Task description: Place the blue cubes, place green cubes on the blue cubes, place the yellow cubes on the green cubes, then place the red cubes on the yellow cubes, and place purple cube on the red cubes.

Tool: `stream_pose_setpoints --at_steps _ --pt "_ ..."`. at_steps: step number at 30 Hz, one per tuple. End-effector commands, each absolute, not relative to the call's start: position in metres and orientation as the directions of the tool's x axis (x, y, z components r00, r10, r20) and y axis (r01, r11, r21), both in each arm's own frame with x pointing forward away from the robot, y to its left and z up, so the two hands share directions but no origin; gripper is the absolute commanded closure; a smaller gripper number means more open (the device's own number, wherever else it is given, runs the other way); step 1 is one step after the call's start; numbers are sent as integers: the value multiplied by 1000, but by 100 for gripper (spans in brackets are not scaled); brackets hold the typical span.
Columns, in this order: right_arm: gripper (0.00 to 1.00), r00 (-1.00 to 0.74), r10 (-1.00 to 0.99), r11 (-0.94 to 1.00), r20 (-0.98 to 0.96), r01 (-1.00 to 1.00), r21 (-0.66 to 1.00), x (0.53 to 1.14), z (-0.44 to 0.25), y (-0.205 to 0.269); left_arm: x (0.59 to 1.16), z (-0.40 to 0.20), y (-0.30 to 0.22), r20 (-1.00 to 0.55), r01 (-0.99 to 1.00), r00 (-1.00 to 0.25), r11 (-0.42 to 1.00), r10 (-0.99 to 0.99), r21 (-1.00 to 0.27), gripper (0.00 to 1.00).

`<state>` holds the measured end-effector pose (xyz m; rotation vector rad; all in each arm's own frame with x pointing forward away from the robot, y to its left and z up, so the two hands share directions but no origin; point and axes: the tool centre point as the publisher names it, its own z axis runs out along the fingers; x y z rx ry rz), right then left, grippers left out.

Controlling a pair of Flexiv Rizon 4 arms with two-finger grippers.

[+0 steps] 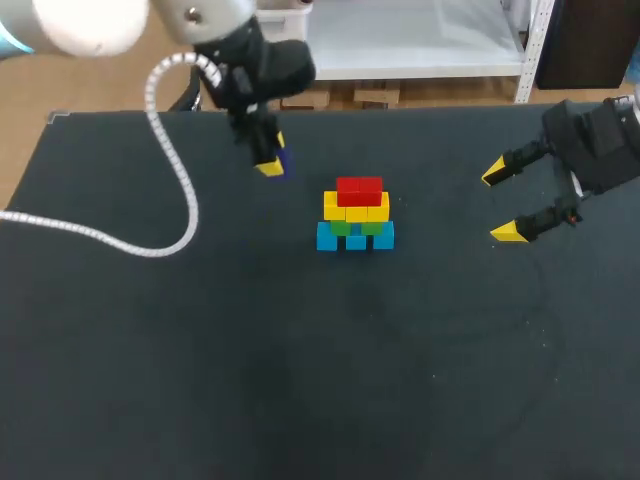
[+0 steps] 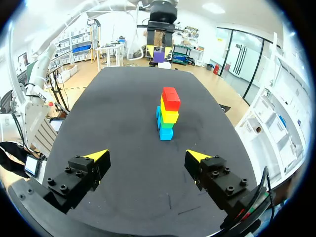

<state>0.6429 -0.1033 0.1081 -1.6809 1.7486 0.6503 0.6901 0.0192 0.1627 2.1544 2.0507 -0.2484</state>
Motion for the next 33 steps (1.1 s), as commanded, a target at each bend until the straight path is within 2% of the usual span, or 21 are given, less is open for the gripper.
stream_pose_setpoints --at_steps 1,18,33 --pt "0 4 -687 67 -726 -995 -69 644 107 -103 700 172 3 -137 997 53 -60 989 -45 100" --pt "0 4 -687 67 -726 -995 -69 644 107 -103 692 157 -66 -164 997 65 -70 984 -26 100" --pt "0 4 -687 67 -726 -995 -69 644 107 -103 696 132 -81 -201 998 12 -23 980 -51 100"
